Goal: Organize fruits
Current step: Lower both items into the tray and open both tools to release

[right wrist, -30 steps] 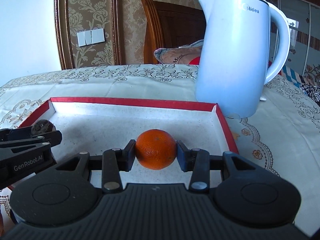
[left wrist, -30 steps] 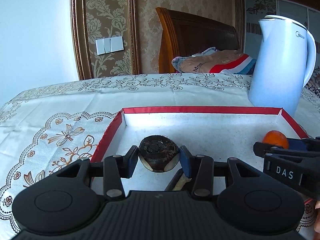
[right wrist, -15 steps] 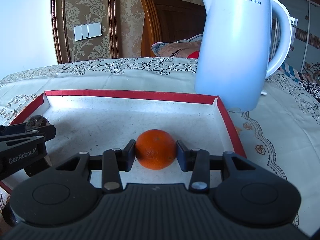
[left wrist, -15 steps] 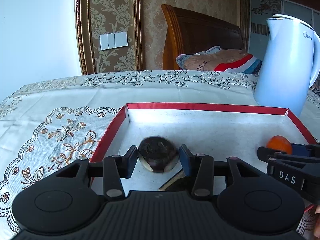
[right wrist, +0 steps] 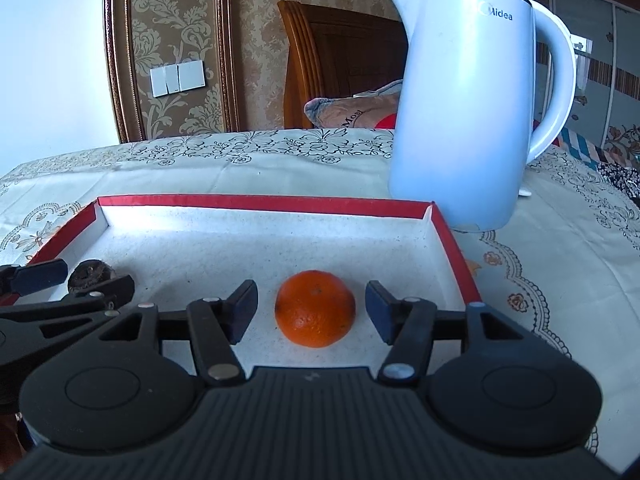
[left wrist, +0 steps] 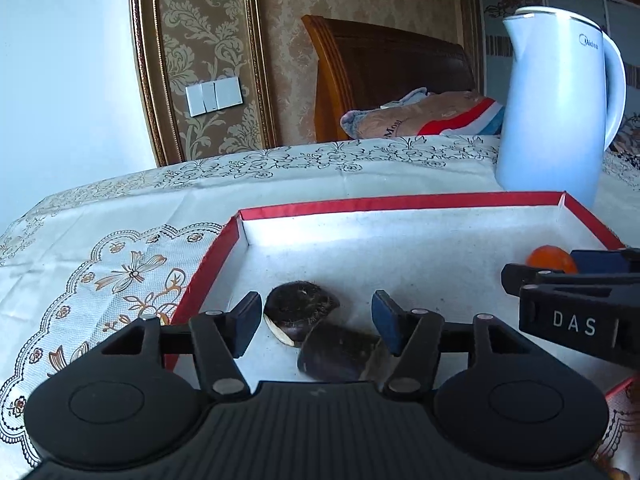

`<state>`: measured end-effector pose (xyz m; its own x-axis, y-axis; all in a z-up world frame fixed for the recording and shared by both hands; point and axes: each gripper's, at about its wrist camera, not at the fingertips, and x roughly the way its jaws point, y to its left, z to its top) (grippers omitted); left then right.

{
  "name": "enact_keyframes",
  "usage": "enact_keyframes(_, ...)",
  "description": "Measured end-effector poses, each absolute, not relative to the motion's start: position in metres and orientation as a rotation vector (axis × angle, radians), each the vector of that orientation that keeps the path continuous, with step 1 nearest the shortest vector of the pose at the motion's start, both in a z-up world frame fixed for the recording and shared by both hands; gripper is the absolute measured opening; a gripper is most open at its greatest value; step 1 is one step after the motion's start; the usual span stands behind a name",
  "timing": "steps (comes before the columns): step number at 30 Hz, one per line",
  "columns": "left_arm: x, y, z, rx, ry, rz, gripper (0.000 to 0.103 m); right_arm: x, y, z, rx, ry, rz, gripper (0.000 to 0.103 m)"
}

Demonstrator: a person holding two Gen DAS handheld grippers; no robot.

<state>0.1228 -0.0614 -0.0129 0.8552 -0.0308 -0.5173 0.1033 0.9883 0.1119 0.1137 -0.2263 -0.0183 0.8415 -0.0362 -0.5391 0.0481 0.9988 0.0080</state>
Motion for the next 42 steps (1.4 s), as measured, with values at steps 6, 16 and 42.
enact_keyframes(6, 0.122, -0.056, -0.013, 0.111, 0.546, -0.068, 0.06, 0.107, -0.226, -0.016, 0.017, 0.539, -0.058, 0.068)
enact_keyframes(16, 0.115, -0.044, -0.011, 0.068, 0.539, -0.052, 0.069, 0.096, -0.231, -0.016, 0.031, 0.534, -0.059, 0.075)
enact_keyframes(42, 0.097, -0.044, -0.009, 0.103, 0.497, -0.037, 0.07, 0.062, -0.233, -0.015, 0.042, 0.499, -0.039, 0.102)
